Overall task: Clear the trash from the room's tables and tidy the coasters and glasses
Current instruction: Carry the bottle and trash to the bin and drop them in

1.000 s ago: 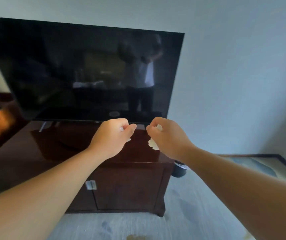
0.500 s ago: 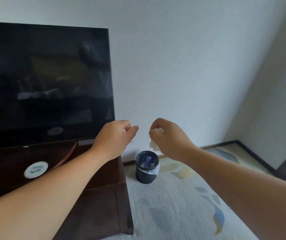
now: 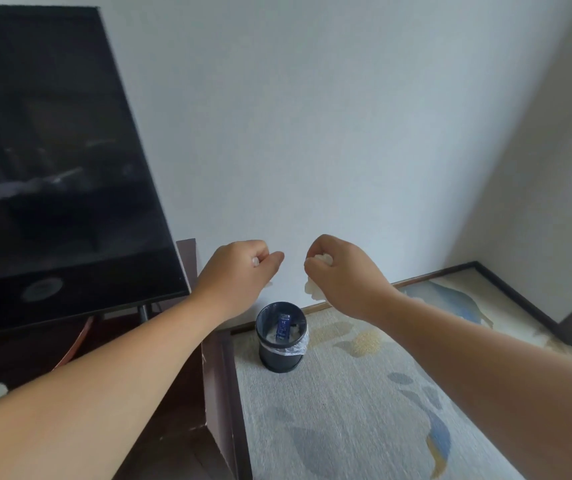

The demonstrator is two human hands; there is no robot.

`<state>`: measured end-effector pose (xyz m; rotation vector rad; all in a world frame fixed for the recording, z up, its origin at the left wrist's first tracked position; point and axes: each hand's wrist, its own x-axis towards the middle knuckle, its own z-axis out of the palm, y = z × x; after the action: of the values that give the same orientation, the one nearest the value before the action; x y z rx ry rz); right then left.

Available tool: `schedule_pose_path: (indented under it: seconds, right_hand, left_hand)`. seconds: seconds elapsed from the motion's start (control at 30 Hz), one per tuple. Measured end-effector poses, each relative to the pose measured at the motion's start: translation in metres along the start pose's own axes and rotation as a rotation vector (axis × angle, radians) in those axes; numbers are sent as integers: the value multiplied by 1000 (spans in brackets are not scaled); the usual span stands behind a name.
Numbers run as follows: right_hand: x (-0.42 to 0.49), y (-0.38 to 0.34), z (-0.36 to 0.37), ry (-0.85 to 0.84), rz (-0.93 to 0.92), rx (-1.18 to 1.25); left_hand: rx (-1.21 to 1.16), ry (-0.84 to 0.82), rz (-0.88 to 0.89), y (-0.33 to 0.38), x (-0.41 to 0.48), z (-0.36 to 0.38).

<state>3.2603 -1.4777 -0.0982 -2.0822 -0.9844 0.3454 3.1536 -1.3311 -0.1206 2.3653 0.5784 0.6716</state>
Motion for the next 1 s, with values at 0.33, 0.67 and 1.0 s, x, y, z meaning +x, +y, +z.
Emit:
schedule_pose_path:
  seconds: [0.33, 0.67, 1.0]
  right_hand:
    - [103, 12, 1, 54, 55, -28]
    - [215, 55, 17, -52, 1, -62]
    - [369, 163, 26, -228, -31, -50]
  left_hand:
    - [-58, -107, -14, -42, 110, 27]
    - [-139, -145, -135, -94, 197, 67]
    - [-166, -110, -390, -145, 296, 152]
